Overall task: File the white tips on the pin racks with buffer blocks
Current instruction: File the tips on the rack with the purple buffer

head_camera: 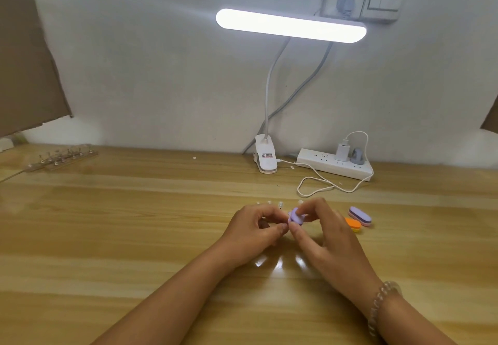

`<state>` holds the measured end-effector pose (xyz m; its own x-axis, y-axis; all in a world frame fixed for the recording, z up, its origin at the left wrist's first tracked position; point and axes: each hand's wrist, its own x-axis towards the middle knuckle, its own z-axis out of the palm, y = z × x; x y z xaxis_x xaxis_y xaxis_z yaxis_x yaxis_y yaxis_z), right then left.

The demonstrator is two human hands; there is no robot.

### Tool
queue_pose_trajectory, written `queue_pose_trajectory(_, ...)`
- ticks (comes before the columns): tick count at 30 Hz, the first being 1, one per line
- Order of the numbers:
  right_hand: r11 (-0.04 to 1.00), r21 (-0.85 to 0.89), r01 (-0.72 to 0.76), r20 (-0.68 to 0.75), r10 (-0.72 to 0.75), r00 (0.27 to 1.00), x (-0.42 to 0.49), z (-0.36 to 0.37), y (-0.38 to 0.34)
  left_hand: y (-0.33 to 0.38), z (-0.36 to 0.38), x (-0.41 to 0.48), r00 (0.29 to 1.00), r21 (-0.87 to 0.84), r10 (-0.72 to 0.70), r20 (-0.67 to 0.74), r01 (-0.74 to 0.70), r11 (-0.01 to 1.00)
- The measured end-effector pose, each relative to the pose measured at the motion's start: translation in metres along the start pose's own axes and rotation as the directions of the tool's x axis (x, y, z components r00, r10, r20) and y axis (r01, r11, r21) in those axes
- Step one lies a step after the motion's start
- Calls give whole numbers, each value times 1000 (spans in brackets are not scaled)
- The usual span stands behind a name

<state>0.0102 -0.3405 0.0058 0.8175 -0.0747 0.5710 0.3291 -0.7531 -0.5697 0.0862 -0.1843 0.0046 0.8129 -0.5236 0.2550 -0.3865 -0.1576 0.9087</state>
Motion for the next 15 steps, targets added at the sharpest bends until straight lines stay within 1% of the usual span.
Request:
queue_pose_trajectory(2, 997, 27, -71, -27, 72, 997, 2, -3, 4, 0, 0, 0, 1000, -17, -4, -6, 4, 1000)
queue_pose_trajectory(3, 997, 38, -71, -52, 73, 996, 1, -4, 4, 0, 0, 0, 1000, -37, -8, -9, 7, 999)
queue_pose_trajectory(5, 1000, 23, -3, -73, 5, 997, -2, -4, -1, 0, 0, 0, 1000, -62, -17, -9, 17, 998)
queue_pose_trajectory(7, 999, -24, 46, -29, -46, 999, -4, -1, -6, -1, 0, 1, 1000, -69, -26, -17, 24, 997)
queue_pose_trajectory(8, 998, -40, 38, -15, -39, 999, -3, 0, -6, -1, 0, 1, 999, -65, -27, -23, 25, 998)
queue_pose_trajectory(11, 999, -46, -19, -40, 17, 999, 1, -1, 0, -1, 1, 1, 1000, -41, -14, -23, 13, 999)
queue_pose_trajectory(12, 998, -54, -18, -42, 15, 999, 0, -2, 1, -1, 1, 1, 1000, -39, -7, -23, 6, 999)
queue_pose_trajectory(15, 995, -85, 57, -9, -58, 998, -4, -1, -2, -4, -1, 0, 1000, -23, -1, -29, 0, 1000)
